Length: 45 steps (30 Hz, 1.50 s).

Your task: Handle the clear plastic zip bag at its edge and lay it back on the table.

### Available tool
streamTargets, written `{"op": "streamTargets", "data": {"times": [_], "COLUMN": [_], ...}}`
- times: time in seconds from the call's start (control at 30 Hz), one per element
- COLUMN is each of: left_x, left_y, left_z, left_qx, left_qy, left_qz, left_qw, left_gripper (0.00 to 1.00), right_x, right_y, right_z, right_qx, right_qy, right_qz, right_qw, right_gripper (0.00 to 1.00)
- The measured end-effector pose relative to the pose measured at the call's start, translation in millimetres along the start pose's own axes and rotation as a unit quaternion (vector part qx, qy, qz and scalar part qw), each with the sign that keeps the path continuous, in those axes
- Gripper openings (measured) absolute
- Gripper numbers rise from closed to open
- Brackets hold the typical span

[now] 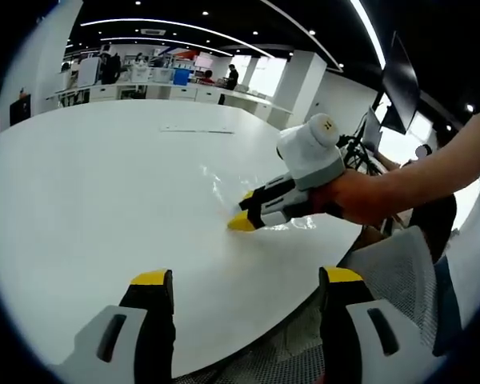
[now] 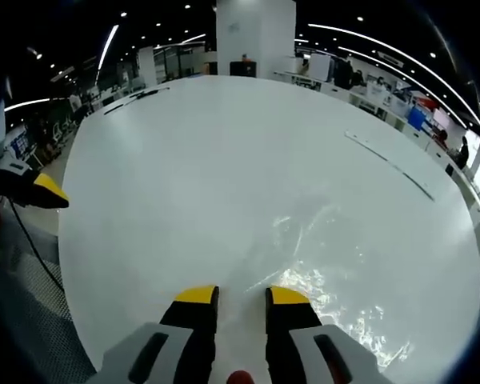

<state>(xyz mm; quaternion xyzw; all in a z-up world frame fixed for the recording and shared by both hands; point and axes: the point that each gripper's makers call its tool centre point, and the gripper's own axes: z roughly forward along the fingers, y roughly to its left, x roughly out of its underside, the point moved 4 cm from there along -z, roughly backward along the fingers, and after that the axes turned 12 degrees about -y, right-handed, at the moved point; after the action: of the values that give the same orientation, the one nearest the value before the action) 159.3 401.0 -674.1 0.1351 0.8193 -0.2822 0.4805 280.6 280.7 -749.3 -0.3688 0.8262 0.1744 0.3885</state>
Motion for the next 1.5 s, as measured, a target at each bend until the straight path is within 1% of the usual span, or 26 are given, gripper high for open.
{"op": "streamTargets", "data": {"times": [0.13, 0.2, 0.37, 0.53, 0.63, 0.7, 0.77, 0.83, 0.9, 0.93, 1.03, 1.13, 1.17, 1.23, 1.37, 1.5], "left_x": [0.1, 0.8, 2.1, 3.1, 2.2, 2.2, 2.8, 3.3, 3.8, 4.0, 3.9, 4.1, 4.0, 3.9, 3.4, 4.1], "left_y": [0.4, 1.4, 1.9, 2.5, -1.0, -2.3, -2.2, -2.1, -2.1, -2.1, -1.5, -2.6, -3.5, -3.4, -0.4, 2.7], "left_z": [0, 1, 1, 1, 1, 1, 1, 1, 1, 1, 2, 2, 2, 2, 2, 3], "left_qx": [0.000, 0.000, 0.001, 0.000, 0.000, 0.001, 0.001, 0.001, 0.001, 0.001, -0.001, 0.001, 0.000, -0.001, -0.004, -0.012], "left_qy": [0.000, 0.000, 0.004, 0.006, 0.008, 0.009, 0.010, 0.011, 0.012, 0.012, 0.013, 0.014, 0.015, 0.015, 0.013, 0.015], "left_qz": [0.001, 0.002, 0.005, 0.007, 0.011, 0.012, 0.013, 0.015, 0.017, 0.017, 0.018, 0.018, 0.020, 0.021, 0.022, 0.027], "left_qw": [1.0000, 1.0000, 1.0000, 1.0000, 0.9999, 0.9999, 0.9999, 0.9998, 0.9998, 0.9998, 0.9998, 0.9997, 0.9997, 0.9997, 0.9997, 0.9994], "left_gripper": [0.73, 0.73, 0.73, 0.73, 0.73, 0.73, 0.73, 0.73, 0.73, 0.73, 0.73, 0.72, 0.72, 0.72, 0.72, 0.72], "right_x": [1.1, 3.8, 5.3, 7.7, 8.6, 9.6, 10.3, 9.2, 10.7, 11.1, 12.5, 14.2, 16.1, 18.5, 17.7, 18.9], "right_y": [1, 2, 3, 2, 0, -1, -1, -1, 1, 6, 10, 10, 12, 14, 13, 17], "right_z": [-2, -8, -12, -18, -22, -21, -26, -26, -30, -33, -37, -41, -42, -44, -52, -57], "right_qx": [-0.005, -0.005, -0.006, -0.005, -0.005, -0.007, -0.008, -0.011, -0.015, -0.020, -0.029, -0.033, -0.043, -0.050, -0.053, -0.067], "right_qy": [0.001, 0.002, 0.002, 0.005, 0.003, 0.001, 0.001, 0.001, 0.001, 0.001, 0.000, -0.007, -0.010, -0.009, -0.014, -0.017], "right_qz": [-0.006, -0.009, -0.010, -0.020, -0.022, -0.030, -0.039, -0.045, -0.055, -0.063, -0.077, -0.074, -0.084, -0.093, -0.090, -0.108], "right_qw": [1.0000, 0.9999, 0.9999, 0.9998, 0.9997, 0.9995, 0.9992, 0.9989, 0.9983, 0.9978, 0.9966, 0.9967, 0.9955, 0.9944, 0.9944, 0.9918], "right_gripper": [0.09, 0.06, 0.00, 0.00, 0.00, 0.00, 0.00, 0.00, 0.00, 0.00, 0.00, 0.00, 0.00, 0.00, 0.00, 0.00]}}
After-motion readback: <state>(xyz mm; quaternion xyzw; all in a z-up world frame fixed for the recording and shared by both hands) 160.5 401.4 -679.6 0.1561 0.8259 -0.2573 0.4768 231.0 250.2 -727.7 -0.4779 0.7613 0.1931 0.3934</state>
